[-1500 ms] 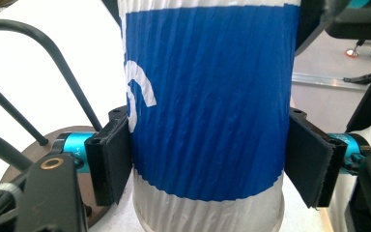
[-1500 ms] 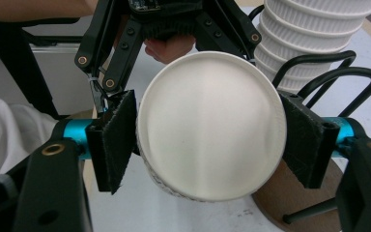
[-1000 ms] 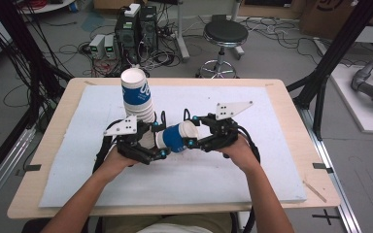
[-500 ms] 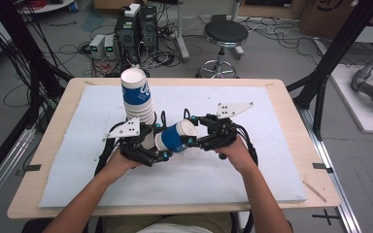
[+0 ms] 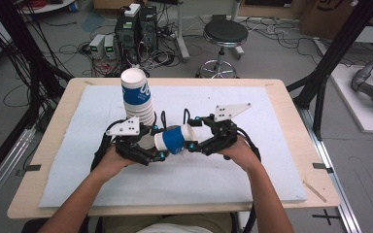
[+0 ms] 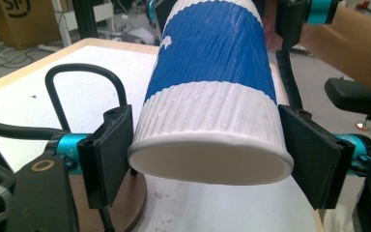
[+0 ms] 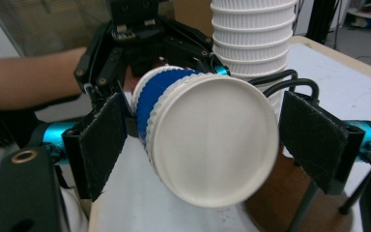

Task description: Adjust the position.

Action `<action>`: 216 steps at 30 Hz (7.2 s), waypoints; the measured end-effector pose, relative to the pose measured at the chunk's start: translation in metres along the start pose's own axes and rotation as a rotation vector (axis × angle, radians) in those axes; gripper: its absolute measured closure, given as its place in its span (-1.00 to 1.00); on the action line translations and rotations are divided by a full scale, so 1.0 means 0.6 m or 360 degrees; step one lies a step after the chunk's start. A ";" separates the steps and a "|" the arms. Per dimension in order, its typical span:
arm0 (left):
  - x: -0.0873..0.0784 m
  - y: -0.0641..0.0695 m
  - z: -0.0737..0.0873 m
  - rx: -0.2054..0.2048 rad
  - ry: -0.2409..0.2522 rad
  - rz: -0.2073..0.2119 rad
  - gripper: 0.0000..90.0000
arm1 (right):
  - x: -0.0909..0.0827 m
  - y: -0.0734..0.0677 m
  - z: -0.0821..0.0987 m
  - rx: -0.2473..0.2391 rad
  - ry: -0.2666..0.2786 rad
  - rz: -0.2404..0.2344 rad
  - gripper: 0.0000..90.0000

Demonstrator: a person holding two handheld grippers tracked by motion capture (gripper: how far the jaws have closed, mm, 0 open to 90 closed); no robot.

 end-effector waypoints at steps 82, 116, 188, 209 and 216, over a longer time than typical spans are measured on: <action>-0.012 0.007 -0.011 0.0015 -0.0209 -0.0038 -0.47 | 0.016 -0.018 0.018 -0.0353 -0.0404 0.0116 -0.64; -0.019 0.018 -0.034 -0.0029 0.0081 0.0057 -0.62 | 0.023 -0.019 0.026 -0.0239 -0.0279 -0.0092 -0.35; -0.015 0.019 -0.026 -0.0032 0.0176 0.0086 -0.57 | 0.038 -0.025 0.033 -0.0112 -0.0157 -0.0228 -0.37; -0.048 -0.012 -0.009 -0.0121 0.0359 -0.0105 -0.59 | -0.041 0.040 0.001 -0.0052 0.0154 0.0289 -0.39; -0.048 -0.006 -0.012 -0.0118 0.0376 -0.0072 -0.59 | -0.060 0.050 0.002 -0.0056 0.0162 0.0377 -0.39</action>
Point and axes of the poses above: each handheld gripper's, and its own axes: x roughly forward along the jaws, z roughly out of its underside, y roughly to its right, the point moved 7 cm from there along x, roughly forward along the jaws
